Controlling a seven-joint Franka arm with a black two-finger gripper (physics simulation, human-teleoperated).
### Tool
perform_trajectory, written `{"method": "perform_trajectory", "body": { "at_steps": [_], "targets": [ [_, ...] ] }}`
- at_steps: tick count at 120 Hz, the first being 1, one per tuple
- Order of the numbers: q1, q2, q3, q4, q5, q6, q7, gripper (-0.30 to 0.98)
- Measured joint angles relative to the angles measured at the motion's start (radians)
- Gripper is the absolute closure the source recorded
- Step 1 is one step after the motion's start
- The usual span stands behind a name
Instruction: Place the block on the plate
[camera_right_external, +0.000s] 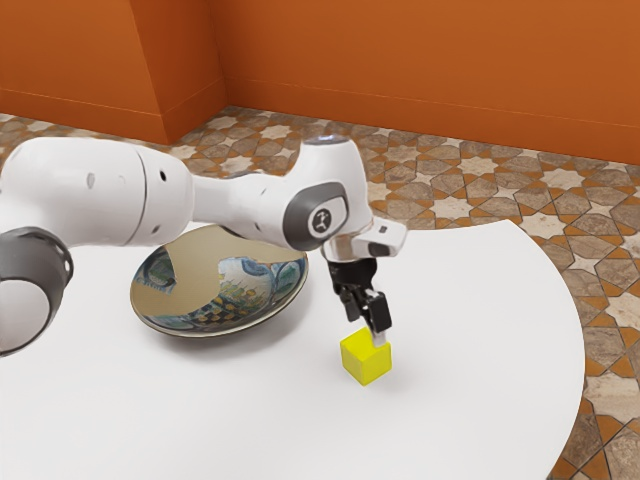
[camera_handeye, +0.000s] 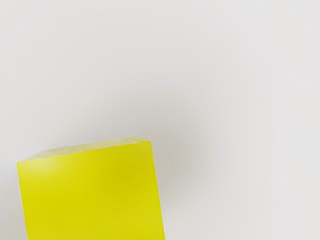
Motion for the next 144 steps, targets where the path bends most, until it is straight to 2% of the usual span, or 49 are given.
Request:
{"method": "perform_trajectory", "body": {
  "at_steps": [76, 106, 144],
  "targets": [
    [0.016, 0.108, -0.002, 0.019, -0.009, 0.035, -0.007, 0.00],
    [0.016, 0.113, -0.001, 0.021, -0.004, 0.051, -0.008, 0.19],
    [0.017, 0.138, -0.004, 0.022, -0.006, 0.058, -0.013, 0.26]
  ]
}}
